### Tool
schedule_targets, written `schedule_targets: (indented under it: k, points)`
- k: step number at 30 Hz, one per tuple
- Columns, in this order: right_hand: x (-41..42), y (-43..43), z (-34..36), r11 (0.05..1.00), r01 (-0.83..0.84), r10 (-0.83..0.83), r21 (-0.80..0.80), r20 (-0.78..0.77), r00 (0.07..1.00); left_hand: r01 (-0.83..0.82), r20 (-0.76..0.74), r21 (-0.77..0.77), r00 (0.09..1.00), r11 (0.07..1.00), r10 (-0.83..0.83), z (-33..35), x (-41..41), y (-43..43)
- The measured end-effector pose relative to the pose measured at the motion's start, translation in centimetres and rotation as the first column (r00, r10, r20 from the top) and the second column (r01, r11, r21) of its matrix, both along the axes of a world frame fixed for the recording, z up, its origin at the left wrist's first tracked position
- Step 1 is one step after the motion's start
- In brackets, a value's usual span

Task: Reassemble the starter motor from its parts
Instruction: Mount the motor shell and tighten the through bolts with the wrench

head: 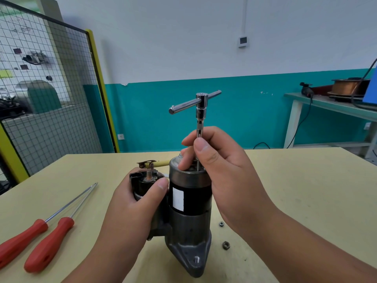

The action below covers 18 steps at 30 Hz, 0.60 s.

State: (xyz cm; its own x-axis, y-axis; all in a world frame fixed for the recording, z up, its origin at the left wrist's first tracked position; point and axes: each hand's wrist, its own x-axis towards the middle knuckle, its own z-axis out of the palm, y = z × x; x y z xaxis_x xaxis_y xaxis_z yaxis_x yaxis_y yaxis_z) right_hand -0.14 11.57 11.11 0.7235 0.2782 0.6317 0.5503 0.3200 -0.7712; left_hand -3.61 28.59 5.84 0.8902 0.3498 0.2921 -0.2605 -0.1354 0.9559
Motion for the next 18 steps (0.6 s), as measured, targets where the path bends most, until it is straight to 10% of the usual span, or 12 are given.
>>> schedule_targets:
  k: [18]
  points:
    - [-0.06,-0.01,0.04,1.0,0.008,-0.008,-0.028,0.016,1.0,-0.02,0.003,0.063,1.0,0.998,0.02,0.31,-0.22,-0.02]
